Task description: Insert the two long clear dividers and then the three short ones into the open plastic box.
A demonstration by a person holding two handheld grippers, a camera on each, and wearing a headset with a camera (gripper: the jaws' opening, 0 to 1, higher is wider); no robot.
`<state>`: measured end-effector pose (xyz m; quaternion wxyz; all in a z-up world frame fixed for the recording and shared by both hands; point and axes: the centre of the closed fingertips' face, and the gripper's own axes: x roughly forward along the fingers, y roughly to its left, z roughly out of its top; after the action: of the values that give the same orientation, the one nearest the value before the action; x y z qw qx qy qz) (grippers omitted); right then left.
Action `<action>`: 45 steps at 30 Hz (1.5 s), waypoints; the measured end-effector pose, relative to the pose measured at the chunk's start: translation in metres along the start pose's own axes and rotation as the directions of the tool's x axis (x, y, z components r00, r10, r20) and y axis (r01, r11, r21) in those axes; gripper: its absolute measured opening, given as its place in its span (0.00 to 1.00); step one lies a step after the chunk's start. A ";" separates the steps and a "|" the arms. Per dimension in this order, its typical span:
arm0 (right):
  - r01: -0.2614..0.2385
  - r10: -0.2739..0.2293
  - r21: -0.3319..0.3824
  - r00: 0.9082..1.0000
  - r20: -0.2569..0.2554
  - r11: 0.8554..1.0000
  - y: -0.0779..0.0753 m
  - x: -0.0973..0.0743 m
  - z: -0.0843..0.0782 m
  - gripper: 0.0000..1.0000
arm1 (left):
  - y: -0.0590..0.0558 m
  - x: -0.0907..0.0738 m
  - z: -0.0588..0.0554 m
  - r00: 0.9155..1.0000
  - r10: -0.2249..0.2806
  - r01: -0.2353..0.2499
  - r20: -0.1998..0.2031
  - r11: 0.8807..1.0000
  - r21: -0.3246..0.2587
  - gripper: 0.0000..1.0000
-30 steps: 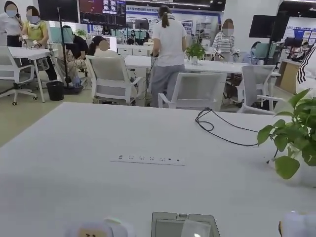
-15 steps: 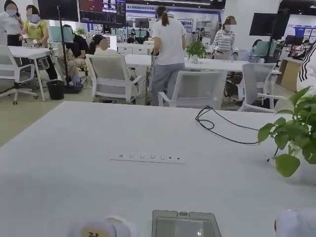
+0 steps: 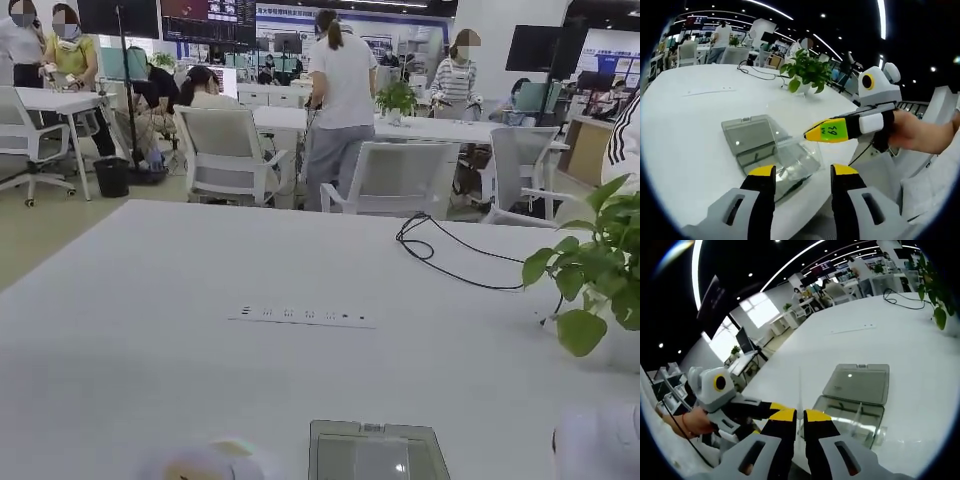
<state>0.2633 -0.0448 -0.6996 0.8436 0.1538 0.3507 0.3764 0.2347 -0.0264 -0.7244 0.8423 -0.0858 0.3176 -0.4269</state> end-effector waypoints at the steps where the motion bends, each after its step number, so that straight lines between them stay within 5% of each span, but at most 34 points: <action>1: 0.003 -0.003 0.004 1.000 -0.001 1.000 -0.001 0.000 0.001 0.07 | 0.001 -0.002 -0.001 1.000 -0.004 0.004 -0.001 1.000 0.008 0.43; 10: 0.037 -0.035 0.039 0.997 -0.072 0.999 -0.009 0.003 0.002 0.07 | 0.009 -0.014 -0.008 0.999 -0.039 0.042 -0.023 0.989 0.144 0.60; 18: 0.079 -0.069 0.090 0.992 -0.105 0.993 -0.018 0.004 0.011 0.07 | 0.021 -0.023 -0.021 0.995 -0.076 0.088 -0.059 0.965 0.246 0.80; 24: 0.122 -0.101 0.110 0.978 -0.182 0.986 -0.023 0.010 0.007 0.07 | 0.031 -0.027 -0.029 0.991 -0.102 0.122 -0.084 0.947 0.296 0.90; 29: 0.175 -0.136 0.138 0.958 -0.254 0.975 -0.029 0.015 0.002 0.07 | 0.032 -0.028 -0.038 0.985 -0.130 0.162 -0.116 0.932 0.326 0.93; 36: 0.254 -0.172 0.181 0.911 -0.375 0.950 -0.033 0.024 -0.015 0.07 | 0.034 -0.029 -0.043 0.978 -0.165 0.200 -0.129 0.917 0.344 0.93; 45: 0.335 -0.209 0.239 0.877 -0.433 0.911 -0.042 0.039 -0.036 0.07 | 0.037 -0.027 -0.049 0.965 -0.217 0.255 -0.144 0.903 0.347 0.93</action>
<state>0.2785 -0.0441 -0.7652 0.7649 0.1516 0.5873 0.2166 0.2177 0.0239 -0.7654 0.7684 0.0549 0.2631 -0.5808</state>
